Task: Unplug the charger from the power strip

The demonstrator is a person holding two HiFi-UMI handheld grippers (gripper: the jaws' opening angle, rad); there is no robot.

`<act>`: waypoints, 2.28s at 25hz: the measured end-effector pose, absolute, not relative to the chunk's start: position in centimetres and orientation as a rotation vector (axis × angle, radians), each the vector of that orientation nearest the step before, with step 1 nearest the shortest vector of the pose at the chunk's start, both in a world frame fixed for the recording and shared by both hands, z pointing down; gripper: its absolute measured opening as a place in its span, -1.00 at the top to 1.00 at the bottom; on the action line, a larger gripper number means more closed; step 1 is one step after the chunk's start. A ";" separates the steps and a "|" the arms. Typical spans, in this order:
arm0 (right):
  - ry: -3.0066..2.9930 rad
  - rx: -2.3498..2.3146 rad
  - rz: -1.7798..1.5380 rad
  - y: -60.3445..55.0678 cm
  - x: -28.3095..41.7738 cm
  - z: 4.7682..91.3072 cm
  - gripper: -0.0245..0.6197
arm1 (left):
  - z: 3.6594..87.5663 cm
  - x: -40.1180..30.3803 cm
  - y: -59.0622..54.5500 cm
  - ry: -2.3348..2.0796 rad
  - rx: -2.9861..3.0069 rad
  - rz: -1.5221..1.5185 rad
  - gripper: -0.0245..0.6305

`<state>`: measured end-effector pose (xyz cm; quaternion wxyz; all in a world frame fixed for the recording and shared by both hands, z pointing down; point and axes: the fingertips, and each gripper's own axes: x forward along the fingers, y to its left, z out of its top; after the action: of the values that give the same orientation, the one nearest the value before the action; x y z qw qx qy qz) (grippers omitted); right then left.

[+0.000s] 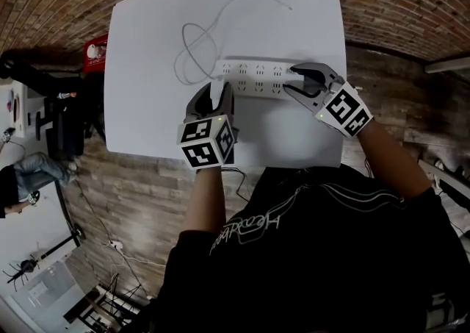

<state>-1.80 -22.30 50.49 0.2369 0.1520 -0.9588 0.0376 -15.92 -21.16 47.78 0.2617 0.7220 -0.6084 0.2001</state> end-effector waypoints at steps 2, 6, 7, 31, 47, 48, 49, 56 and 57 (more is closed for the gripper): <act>-2.628 0.418 0.103 -22.3 -1.8 50.5 0.46 | 47.7 -16.0 -21.1 -1.660 1.956 0.561 0.51; -2.628 0.413 0.105 -22.4 -1.8 50.4 0.46 | 47.4 -15.6 -21.1 -1.724 2.008 0.660 0.52; -2.629 0.411 0.106 -22.4 -1.8 50.4 0.46 | 47.3 -15.5 -21.0 -1.733 2.018 0.667 0.52; -2.633 0.409 0.089 -22.3 -1.8 50.4 0.47 | 47.2 -16.1 -20.9 -1.661 1.908 0.461 0.50; -2.639 0.392 0.081 -22.1 -1.8 50.2 0.49 | 46.5 -16.0 -20.6 -1.697 1.912 0.486 0.50; -2.640 0.392 0.081 -22.1 -1.8 50.2 0.49 | 46.4 -15.9 -20.6 -1.717 1.929 0.527 0.51; -2.642 0.392 0.081 -22.1 -1.8 50.2 0.49 | 46.3 -15.8 -20.6 -1.741 1.953 0.578 0.51; -2.655 0.402 0.080 -22.2 -1.7 50.0 0.49 | 45.4 -15.1 -20.9 -1.783 2.031 0.672 0.51; -2.653 0.403 0.077 -22.2 -1.7 50.0 0.49 | 45.6 -15.2 -20.9 -1.763 2.013 0.626 0.51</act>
<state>-1.73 -22.16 50.05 0.2265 0.1461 -0.9626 0.0280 -15.24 -20.92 45.56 0.1956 0.7183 -0.6292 0.2234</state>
